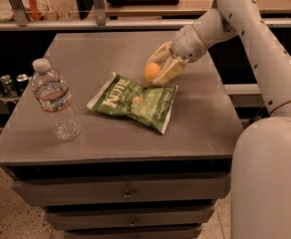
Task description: Move orange near green jalapeno chip bag
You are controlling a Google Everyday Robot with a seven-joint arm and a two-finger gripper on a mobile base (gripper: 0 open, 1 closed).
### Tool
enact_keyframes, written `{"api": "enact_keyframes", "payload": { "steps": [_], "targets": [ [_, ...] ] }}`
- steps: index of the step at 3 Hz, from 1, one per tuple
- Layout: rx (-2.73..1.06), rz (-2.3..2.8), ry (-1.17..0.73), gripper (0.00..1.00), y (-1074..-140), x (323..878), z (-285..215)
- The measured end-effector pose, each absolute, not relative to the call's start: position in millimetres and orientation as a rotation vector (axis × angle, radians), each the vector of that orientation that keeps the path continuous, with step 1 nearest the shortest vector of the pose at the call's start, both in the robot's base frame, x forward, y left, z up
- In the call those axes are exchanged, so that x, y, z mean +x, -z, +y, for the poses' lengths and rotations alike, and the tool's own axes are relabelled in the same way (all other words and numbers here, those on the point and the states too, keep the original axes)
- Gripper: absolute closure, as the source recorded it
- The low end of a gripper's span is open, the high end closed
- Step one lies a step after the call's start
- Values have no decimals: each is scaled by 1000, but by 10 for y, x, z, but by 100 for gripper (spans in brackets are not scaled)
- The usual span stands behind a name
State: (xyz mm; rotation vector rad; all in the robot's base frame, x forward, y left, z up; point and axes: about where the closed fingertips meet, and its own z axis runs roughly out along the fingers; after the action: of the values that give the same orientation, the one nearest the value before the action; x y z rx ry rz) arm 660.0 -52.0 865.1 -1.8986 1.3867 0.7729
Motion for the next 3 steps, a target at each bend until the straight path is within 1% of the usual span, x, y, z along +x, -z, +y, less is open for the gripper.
{"api": "enact_keyframes", "payload": {
  "steps": [2, 3],
  "targets": [
    [-1938, 1356, -771, 14, -8657, 6599, -444],
    [-1950, 1351, -769, 0, -8654, 6603, -418]
  ]
}}
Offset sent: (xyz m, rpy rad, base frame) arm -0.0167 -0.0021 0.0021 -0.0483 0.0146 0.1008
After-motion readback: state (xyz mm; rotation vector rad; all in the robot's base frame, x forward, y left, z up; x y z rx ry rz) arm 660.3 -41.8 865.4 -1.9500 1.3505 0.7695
